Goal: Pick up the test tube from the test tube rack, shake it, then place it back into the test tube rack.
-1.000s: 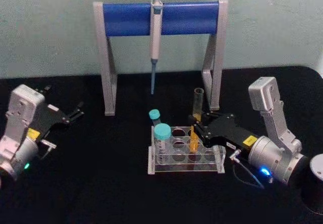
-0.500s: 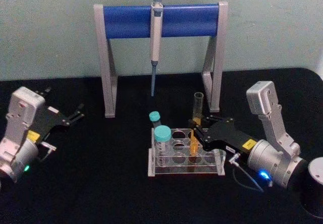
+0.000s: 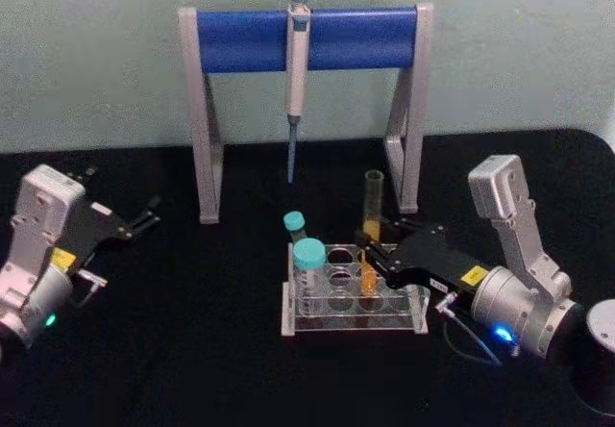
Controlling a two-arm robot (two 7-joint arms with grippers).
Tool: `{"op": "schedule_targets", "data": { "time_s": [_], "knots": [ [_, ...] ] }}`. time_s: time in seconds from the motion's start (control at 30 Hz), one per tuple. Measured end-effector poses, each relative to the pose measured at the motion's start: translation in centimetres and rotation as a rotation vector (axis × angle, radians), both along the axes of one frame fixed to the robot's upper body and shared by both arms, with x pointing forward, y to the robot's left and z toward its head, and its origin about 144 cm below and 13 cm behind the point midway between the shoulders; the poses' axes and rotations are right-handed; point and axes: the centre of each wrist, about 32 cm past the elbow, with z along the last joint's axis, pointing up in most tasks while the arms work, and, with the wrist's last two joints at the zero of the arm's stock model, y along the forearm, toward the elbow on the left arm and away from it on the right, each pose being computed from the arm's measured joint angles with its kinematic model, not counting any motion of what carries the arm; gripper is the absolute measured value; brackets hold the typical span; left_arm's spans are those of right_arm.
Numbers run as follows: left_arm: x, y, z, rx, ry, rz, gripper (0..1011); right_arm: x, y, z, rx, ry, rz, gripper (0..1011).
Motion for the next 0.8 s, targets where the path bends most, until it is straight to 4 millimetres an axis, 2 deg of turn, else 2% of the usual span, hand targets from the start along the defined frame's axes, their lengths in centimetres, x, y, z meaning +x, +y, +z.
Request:
{"op": "schedule_targets", "data": {
  "time_s": [0.2, 0.23, 0.4, 0.5, 0.6, 0.8],
  "knots": [
    [0.00, 0.00, 0.00, 0.000, 0.000, 0.000, 1001, 0.00, -0.01, 0.01, 0.000, 0.000, 0.000, 487],
    [0.00, 0.00, 0.00, 0.000, 0.000, 0.000, 1002, 0.01, -0.01, 0.01, 0.000, 0.000, 0.000, 546],
    [0.00, 0.00, 0.00, 0.000, 0.000, 0.000, 1001, 0.01, -0.01, 0.02, 0.001, -0.001, 0.000, 708],
    [0.00, 0.00, 0.00, 0.000, 0.000, 0.000, 1001, 0.01, -0.01, 0.02, 0.001, -0.001, 0.000, 766],
    [0.00, 0.00, 0.00, 0.000, 0.000, 0.000, 1001, 0.01, -0.01, 0.02, 0.001, -0.001, 0.000, 892],
    [0.00, 0.00, 0.00, 0.000, 0.000, 0.000, 1001, 0.01, -0.01, 0.02, 0.002, -0.001, 0.000, 1000]
  ]
}}
